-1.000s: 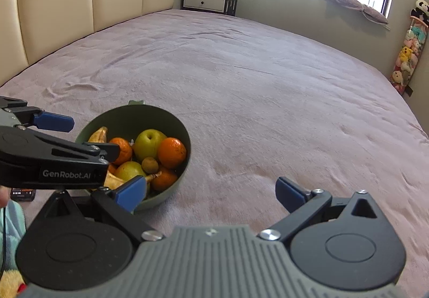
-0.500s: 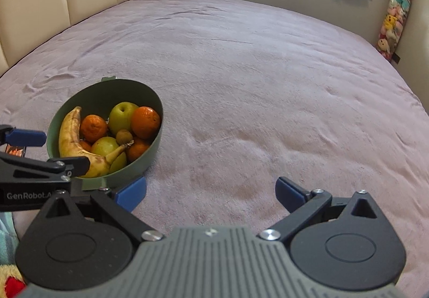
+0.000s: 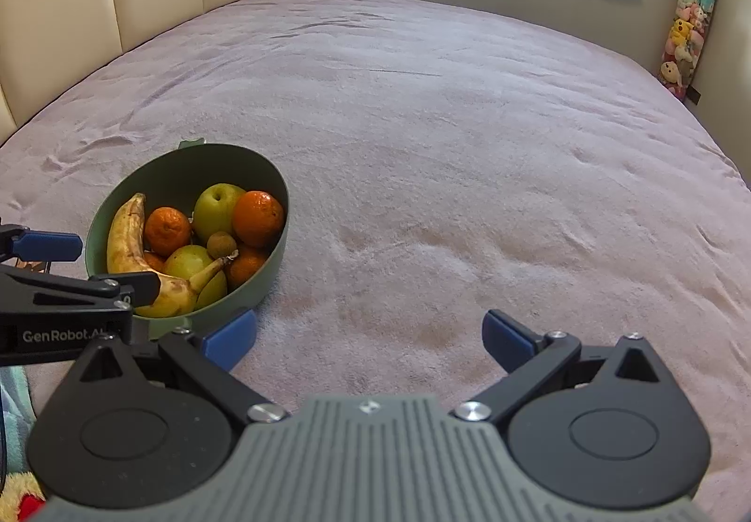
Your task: Organize fruits
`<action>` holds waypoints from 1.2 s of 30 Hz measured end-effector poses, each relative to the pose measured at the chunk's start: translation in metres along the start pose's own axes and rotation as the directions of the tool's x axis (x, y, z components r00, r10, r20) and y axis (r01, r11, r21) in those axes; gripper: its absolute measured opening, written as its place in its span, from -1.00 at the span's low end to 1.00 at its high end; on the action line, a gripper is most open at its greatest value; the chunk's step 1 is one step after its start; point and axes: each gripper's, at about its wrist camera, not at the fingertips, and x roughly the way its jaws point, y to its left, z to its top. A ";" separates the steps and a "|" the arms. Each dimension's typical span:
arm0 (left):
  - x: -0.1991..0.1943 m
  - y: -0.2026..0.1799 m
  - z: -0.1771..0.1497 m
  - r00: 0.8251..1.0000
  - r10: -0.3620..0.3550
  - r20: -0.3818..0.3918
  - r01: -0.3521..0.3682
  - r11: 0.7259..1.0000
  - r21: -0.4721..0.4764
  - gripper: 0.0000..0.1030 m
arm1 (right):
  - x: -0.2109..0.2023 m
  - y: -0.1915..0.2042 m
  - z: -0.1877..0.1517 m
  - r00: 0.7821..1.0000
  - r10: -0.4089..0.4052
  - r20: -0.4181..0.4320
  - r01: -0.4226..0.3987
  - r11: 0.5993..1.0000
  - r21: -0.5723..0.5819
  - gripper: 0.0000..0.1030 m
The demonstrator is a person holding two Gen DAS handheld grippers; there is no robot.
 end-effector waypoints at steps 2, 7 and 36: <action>0.000 -0.001 0.000 1.000 0.003 0.001 -0.003 1.000 0.005 0.73 | -0.001 0.000 0.000 1.000 -0.001 0.003 0.001 1.000 0.001 0.92; 0.000 -0.002 0.000 1.000 0.008 0.004 -0.008 1.000 0.014 0.73 | -0.004 0.000 0.000 1.000 -0.001 0.009 0.001 1.000 0.005 0.92; -0.003 -0.006 0.000 1.000 0.016 0.015 -0.016 0.999 0.043 0.73 | -0.007 0.002 0.001 1.000 0.001 0.012 -0.001 1.000 0.004 0.92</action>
